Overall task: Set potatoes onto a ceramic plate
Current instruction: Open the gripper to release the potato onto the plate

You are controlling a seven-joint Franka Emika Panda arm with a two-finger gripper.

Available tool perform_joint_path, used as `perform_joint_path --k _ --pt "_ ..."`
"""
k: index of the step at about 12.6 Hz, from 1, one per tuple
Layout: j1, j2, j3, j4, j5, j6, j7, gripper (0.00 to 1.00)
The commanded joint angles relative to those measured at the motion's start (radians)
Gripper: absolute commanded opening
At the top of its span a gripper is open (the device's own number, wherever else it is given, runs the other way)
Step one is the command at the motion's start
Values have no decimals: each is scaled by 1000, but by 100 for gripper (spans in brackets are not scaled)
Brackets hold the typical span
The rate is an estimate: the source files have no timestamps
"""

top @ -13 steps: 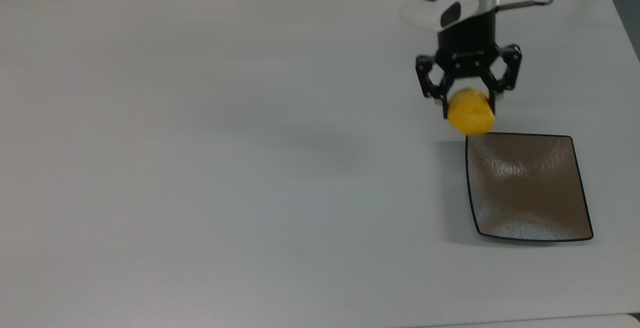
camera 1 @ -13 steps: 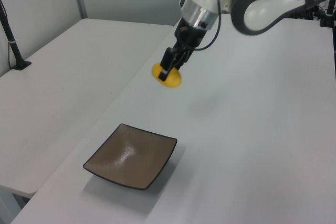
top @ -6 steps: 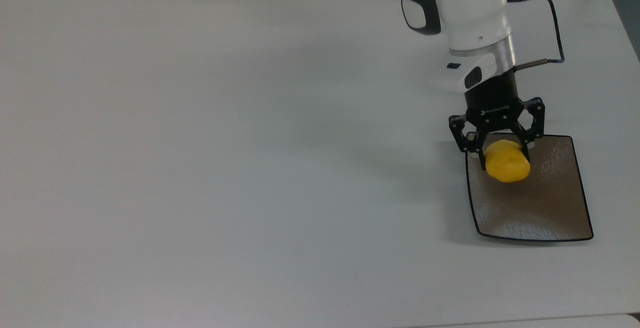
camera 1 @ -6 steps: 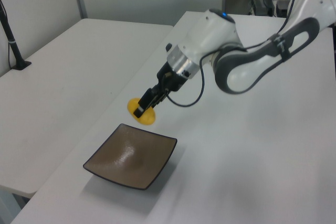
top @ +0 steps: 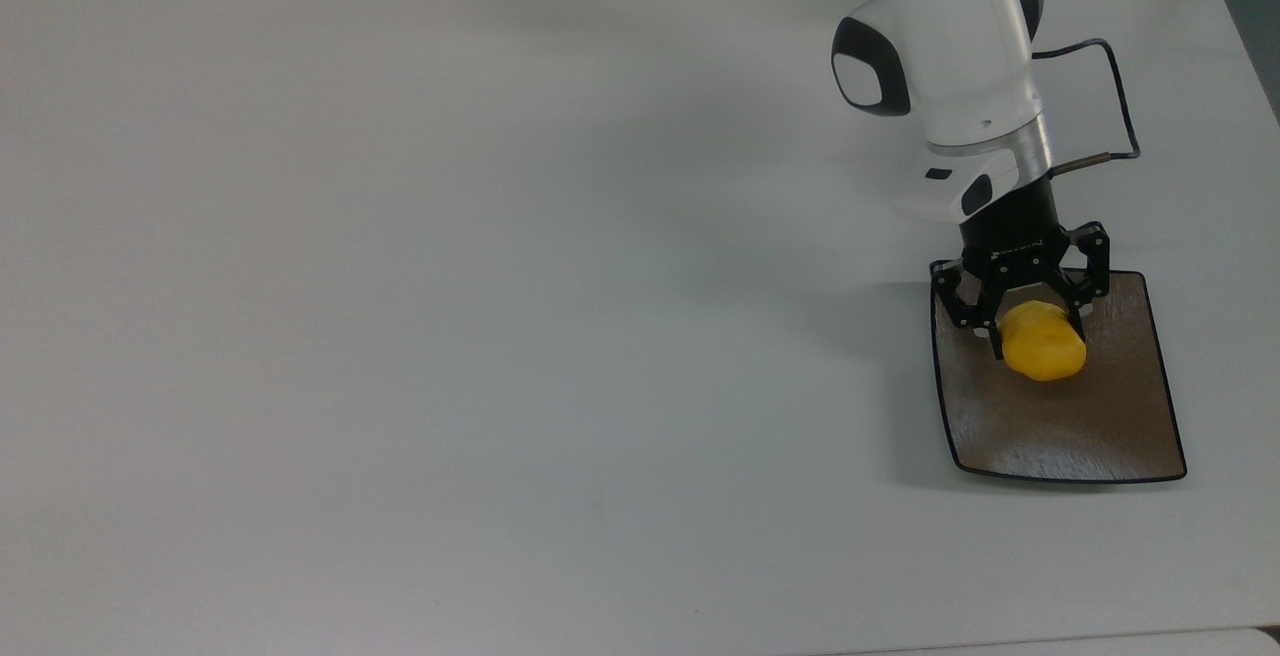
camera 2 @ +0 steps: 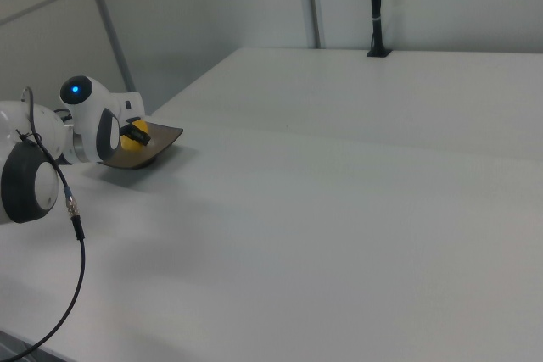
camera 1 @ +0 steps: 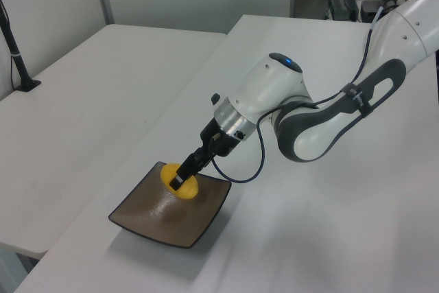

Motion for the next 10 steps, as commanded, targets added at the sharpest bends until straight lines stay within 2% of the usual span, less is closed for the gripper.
perform_joint_path --k 1,4,6,10 --pt "10 23 -7 28 -18 26 17 65" --pt "12 22 -8 28 -20 26 17 83" --pt "10 20 -8 26 -23 25 17 100" --pt "5 -4 -8 3 -40 23 17 100"
